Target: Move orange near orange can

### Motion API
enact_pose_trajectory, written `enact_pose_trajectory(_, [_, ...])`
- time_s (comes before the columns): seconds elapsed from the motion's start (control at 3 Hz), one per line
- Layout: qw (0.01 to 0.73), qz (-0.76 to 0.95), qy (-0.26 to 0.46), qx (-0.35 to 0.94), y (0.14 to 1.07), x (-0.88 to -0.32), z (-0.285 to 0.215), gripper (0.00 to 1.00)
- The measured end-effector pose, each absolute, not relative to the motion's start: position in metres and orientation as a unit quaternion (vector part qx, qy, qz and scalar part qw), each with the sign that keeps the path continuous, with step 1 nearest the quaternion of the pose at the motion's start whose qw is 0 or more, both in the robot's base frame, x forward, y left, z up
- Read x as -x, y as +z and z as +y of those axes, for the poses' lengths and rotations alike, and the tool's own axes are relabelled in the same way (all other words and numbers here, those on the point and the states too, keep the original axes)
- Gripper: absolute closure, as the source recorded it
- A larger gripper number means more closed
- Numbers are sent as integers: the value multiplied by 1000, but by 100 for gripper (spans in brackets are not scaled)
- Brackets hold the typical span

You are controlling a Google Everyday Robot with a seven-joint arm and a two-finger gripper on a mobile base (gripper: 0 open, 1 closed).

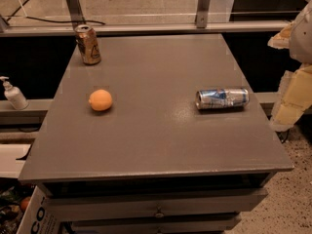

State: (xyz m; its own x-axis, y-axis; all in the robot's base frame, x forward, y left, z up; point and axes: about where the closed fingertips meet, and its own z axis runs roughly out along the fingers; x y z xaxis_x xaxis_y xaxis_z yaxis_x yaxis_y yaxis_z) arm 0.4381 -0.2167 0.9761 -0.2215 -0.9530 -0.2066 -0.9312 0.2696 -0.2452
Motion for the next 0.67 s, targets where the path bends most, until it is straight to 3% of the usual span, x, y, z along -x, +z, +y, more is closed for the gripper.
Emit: enact_pose_trajectory(0.67, [180, 783, -16, 595, 968, -444, -212, 0])
